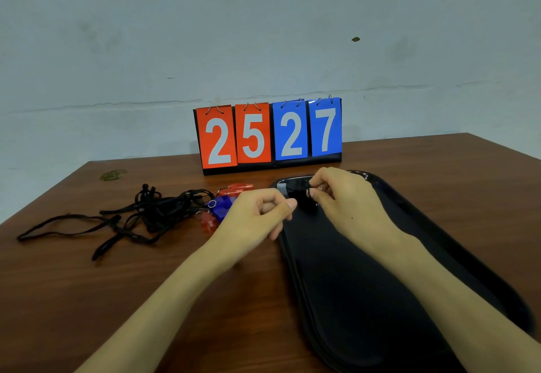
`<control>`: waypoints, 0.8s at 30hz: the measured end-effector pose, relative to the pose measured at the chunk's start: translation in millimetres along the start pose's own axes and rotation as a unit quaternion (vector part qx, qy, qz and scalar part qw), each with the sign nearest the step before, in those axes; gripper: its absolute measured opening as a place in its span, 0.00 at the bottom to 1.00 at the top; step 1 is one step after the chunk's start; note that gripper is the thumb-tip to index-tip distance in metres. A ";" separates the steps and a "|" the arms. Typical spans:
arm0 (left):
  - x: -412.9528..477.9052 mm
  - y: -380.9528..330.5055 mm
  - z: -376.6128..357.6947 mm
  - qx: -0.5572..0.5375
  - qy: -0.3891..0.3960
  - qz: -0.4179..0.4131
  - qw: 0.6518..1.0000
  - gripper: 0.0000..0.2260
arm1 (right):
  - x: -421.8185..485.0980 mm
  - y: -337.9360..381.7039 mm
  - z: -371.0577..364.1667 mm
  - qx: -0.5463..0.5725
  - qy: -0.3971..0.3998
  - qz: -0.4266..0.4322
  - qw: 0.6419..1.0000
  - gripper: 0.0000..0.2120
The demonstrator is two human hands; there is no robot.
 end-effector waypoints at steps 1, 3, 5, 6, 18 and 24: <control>0.7 -1.0 2.4 0.002 -0.005 -0.001 1.000 0.11 | 0.4 1.5 -1.1 -0.009 0.011 0.013 1.000 0.04; 1.7 -4.3 7.8 0.010 -0.015 -0.007 1.000 0.11 | 0.5 6.4 -5.4 -0.020 0.039 0.048 0.998 0.04; 2.0 -7.0 12.9 0.020 -0.027 -0.013 0.999 0.12 | -1.3 12.9 -10.1 -0.021 0.063 0.090 0.994 0.04; 2.1 -7.8 15.2 0.024 -0.033 -0.015 0.999 0.12 | -2.6 16.3 -12.3 -0.013 0.073 0.109 0.991 0.03; 5.5 -2.2 32.5 0.030 -0.054 0.006 0.998 0.16 | -11.9 37.4 -16.9 0.223 0.200 0.122 0.946 0.07; 5.2 10.0 25.1 -0.053 -0.040 0.085 0.994 0.19 | -9.0 36.7 -10.1 0.315 0.202 0.094 0.922 0.07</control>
Point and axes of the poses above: each hand's wrist, its own x-axis towards the middle knuckle, its own z-axis out of the back of the hand, y = z × x, the point moved 9 cm from there along x, towards the middle knuckle, and after that the axes turned 11 degrees about -x, right-handed, at the moved point
